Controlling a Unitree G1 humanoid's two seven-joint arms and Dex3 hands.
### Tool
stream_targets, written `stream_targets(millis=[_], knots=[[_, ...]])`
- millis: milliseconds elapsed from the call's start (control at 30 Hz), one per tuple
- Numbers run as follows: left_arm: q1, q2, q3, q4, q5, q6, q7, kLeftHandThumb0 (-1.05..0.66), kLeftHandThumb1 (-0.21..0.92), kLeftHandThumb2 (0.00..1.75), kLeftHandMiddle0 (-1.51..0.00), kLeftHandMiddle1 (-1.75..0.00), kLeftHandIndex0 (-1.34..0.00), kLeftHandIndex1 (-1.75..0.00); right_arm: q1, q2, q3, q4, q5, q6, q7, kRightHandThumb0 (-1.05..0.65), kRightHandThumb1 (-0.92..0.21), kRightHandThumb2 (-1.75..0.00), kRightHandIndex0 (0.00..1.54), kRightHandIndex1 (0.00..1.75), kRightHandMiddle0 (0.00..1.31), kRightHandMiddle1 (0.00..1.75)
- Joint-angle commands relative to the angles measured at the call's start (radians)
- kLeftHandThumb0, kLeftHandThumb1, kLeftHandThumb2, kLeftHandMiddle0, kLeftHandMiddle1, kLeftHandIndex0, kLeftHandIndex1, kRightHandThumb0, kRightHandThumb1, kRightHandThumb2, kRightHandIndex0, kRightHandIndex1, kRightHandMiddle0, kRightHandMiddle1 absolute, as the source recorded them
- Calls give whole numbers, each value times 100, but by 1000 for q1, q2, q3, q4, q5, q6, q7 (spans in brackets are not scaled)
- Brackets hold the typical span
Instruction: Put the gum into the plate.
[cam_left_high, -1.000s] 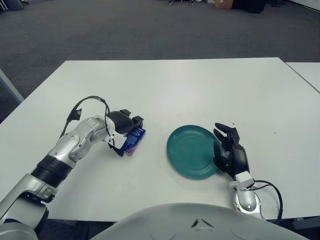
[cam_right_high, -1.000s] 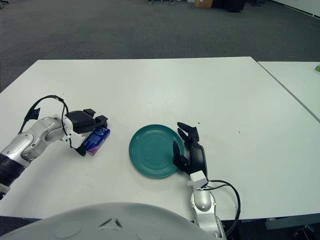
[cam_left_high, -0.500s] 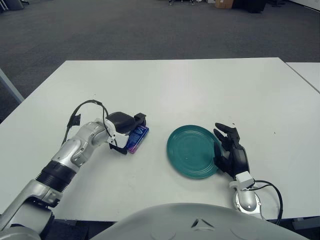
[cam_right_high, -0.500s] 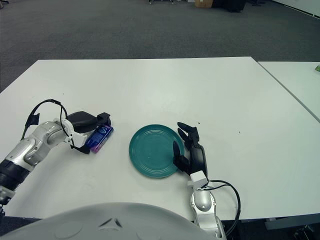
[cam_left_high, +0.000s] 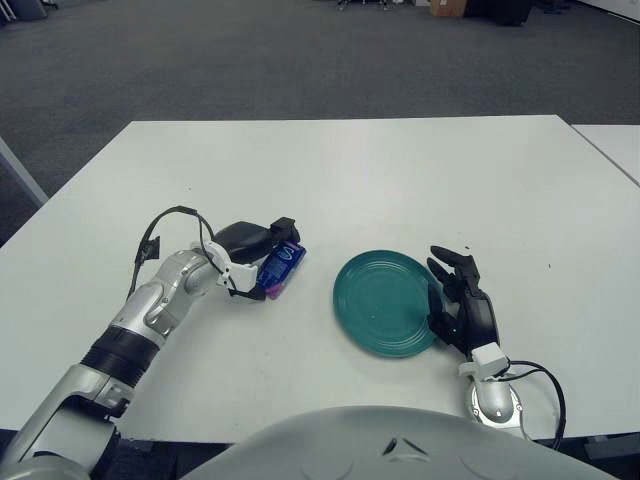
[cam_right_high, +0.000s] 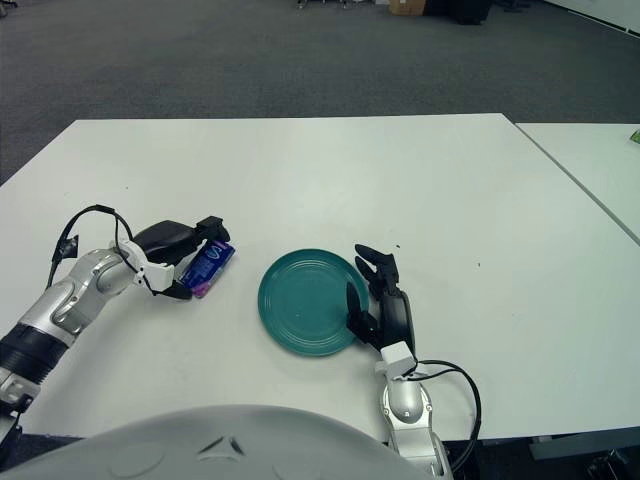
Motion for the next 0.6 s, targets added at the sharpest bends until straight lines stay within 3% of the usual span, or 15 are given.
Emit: stream_targets(millis=[0,400,567], knots=[[4,-7,15,12,-15,-8,27,-46,35,127,-111,-175,-58,-175,54,-59,-53,115,-11,46,0,-84,-92,-72,51,3,0,93],[6,-14,9,24,13,-28,88,-46,34,129,-112,-175,-59,-175,55,-59,-53,115,-17,42,-7,-83,-92,-73,50,3,0,92],[3,-16,9,39,22,-49,122,-46,33,129,-105,-175,-59,-175,55,-58,-53,114,-15,42,-7,-82,-92,-74,50,3,0,91]])
